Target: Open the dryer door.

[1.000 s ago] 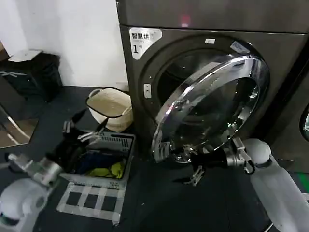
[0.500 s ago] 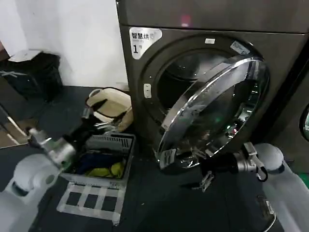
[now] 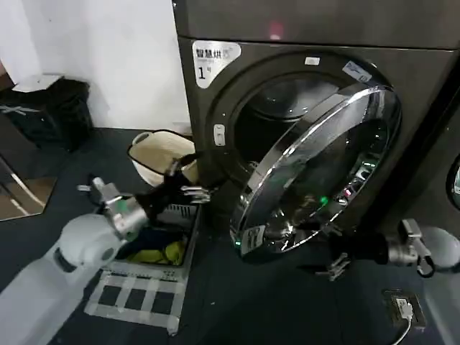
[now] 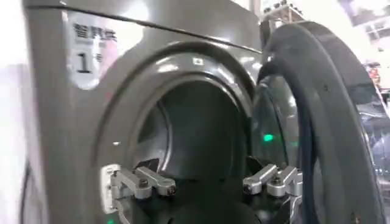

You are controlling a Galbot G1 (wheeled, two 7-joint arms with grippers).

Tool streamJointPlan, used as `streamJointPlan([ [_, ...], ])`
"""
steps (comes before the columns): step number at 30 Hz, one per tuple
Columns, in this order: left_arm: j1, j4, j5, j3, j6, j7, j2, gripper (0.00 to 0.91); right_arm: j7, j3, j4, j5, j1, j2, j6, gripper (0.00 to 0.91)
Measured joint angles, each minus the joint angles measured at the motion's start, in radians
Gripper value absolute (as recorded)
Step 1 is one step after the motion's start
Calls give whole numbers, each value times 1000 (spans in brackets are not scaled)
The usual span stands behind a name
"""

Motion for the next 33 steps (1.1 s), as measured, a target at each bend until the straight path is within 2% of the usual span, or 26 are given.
streamJointPlan([
  [10,-86,35,-2,137,3,-2,-48,907,9,274,-8,36,-98,33,0,907],
  [16,-115,51,-13,183,24,-1,-76,907,41,421,7,117,-146,58,-21,907],
  [20,-128,45,-17,211,43,2,-91,907,72,507,7,141,-172,67,-24,907],
  [27,-159,45,-27,256,56,3,-94,907,186,628,26,146,-212,91,-72,907],
  [33,-171,21,-30,293,65,19,-100,907,312,709,44,160,-242,118,-90,907],
])
